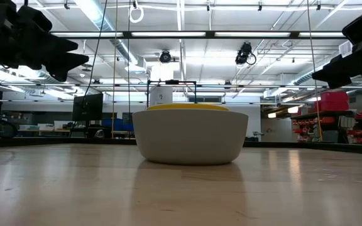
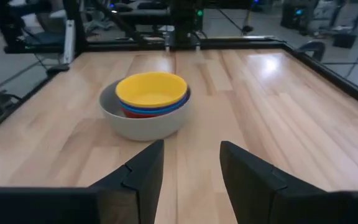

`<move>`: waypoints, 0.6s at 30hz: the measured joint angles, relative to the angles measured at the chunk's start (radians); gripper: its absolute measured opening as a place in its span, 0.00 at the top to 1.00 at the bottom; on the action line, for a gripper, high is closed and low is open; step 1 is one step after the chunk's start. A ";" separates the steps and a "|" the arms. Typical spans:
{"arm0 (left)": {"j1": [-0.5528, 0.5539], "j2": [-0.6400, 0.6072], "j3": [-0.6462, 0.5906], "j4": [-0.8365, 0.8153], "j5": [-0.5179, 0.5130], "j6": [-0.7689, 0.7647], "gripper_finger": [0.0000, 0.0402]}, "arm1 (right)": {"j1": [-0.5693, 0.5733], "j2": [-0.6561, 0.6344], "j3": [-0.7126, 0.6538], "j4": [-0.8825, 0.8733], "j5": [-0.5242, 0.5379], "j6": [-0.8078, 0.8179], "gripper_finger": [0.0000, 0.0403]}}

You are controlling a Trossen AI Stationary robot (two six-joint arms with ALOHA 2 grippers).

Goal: Nest bowls inside each other
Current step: Return to Home Position

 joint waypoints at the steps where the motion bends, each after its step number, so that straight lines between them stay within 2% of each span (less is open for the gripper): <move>1: 0.000 0.000 -0.012 0.026 -0.013 -0.001 0.43 | 0.011 0.000 -0.002 0.000 0.022 0.001 0.59; 9: 0.000 0.001 -0.012 0.030 -0.025 0.074 0.44 | 0.057 0.001 -0.003 0.004 0.084 -0.026 0.59; 18: 0.000 0.002 -0.009 0.024 0.038 0.045 0.44 | 0.057 0.000 -0.049 0.221 -0.091 -0.032 0.59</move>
